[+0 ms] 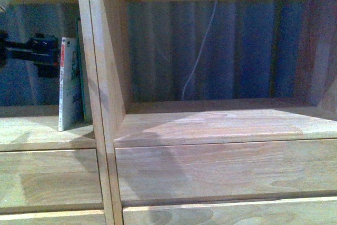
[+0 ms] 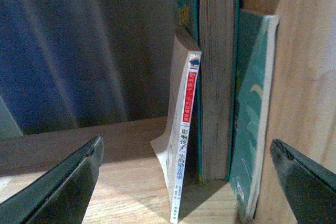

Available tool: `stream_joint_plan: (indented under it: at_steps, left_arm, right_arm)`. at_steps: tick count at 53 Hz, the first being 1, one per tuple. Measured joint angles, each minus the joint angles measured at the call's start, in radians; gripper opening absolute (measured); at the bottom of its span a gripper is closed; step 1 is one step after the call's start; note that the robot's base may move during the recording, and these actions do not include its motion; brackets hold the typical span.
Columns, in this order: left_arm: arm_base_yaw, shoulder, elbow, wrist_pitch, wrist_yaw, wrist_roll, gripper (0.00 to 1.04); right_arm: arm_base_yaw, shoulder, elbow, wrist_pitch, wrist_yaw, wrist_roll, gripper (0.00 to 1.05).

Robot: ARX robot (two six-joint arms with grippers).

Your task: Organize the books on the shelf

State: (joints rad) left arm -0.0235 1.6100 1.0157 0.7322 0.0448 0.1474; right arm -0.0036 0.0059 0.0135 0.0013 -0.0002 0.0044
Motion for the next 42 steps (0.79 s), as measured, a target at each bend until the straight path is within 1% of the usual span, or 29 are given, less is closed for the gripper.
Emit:
stream_joint_plan:
  at_steps: [8,11,17,21,26,32,33,37,38,40,42]
  left_arm:
    - [0.025,-0.218,-0.181,0.01,0.019,-0.015,0.97]
    - [0.039,-0.306,-0.246,-0.014,0.026,-0.024,0.97]
    - [0.076,-0.497,-0.389,-0.078,0.077,-0.045,0.97]
    - [0.121,-0.7,-0.53,-0.174,0.158,-0.064,0.97]
    - [0.159,-0.872,-0.63,-0.273,0.222,-0.067,0.97]
    - [0.179,-1.073,-0.742,-0.371,0.261,-0.053,0.97]
    - [0.184,-1.117,-0.763,-0.406,0.271,-0.049,0.97]
    - [0.2,-1.275,-0.832,-0.547,0.299,-0.038,0.97]
    - [0.203,-1.323,-0.85,-0.589,0.297,-0.035,0.97]
    - [0.206,-1.408,-0.887,-0.655,0.296,-0.033,0.97]
    - [0.206,-1.458,-0.91,-0.689,0.291,-0.032,0.97]
  right_arm:
    - [0.0,0.0,0.0,0.0,0.0,0.0,0.03]
    - [0.0,0.0,0.0,0.0,0.0,0.0,0.03]
    - [0.0,0.0,0.0,0.0,0.0,0.0,0.03]
    - [0.0,0.0,0.0,0.0,0.0,-0.002,0.21]
    - [0.0,0.0,0.0,0.0,0.0,-0.002,0.37]
    - [0.0,0.0,0.0,0.0,0.0,-0.002,0.56]
    - [0.0,0.0,0.0,0.0,0.0,-0.002,0.57]
    - [0.0,0.0,0.0,0.0,0.0,-0.002,0.71]
    - [0.0,0.0,0.0,0.0,0.0,-0.002,0.73]
    - [0.0,0.0,0.0,0.0,0.0,-0.002,0.79]
    - [0.0,0.0,0.0,0.0,0.0,-0.002,0.84]
